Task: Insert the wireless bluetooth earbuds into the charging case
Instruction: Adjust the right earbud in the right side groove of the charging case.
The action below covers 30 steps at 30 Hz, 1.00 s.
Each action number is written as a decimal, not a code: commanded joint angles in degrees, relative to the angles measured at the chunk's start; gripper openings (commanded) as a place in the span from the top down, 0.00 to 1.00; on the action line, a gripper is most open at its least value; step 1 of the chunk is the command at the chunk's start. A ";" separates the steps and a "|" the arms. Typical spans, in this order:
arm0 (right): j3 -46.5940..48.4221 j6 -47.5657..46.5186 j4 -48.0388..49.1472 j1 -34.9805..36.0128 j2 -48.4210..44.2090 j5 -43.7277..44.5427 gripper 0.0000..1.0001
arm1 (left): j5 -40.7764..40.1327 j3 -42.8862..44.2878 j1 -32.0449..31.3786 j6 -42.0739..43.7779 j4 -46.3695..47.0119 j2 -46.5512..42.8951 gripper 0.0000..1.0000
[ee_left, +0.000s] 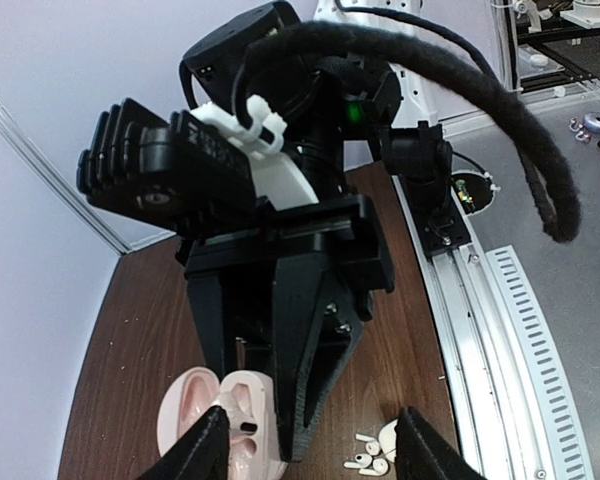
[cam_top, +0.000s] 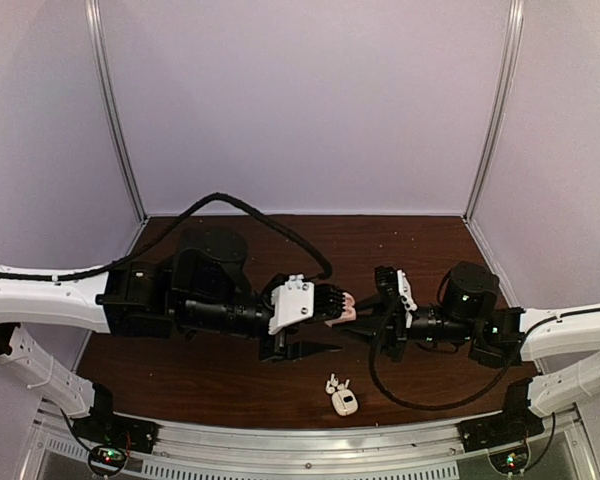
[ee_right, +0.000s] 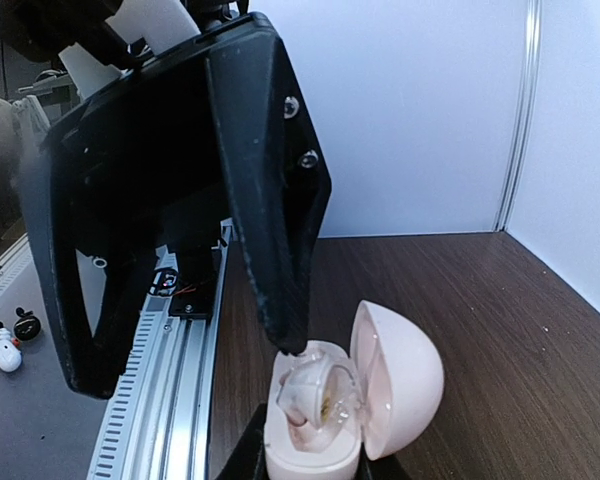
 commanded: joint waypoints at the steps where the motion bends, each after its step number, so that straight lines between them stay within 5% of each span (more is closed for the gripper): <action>1: 1.28 -0.11 1.02 -0.02 0.48 -1.01 1.00 | -2.17 1.52 -0.13 1.05 1.95 -0.47 0.42; 26: 1.25 0.21 1.62 0.33 -0.15 -0.66 1.00 | 2.00 2.37 -0.12 2.45 -1.02 2.93 0.44; 30: 0.23 1.11 2.78 0.35 -0.21 0.04 1.00 | 0.18 2.13 -0.13 1.87 -0.03 1.47 0.35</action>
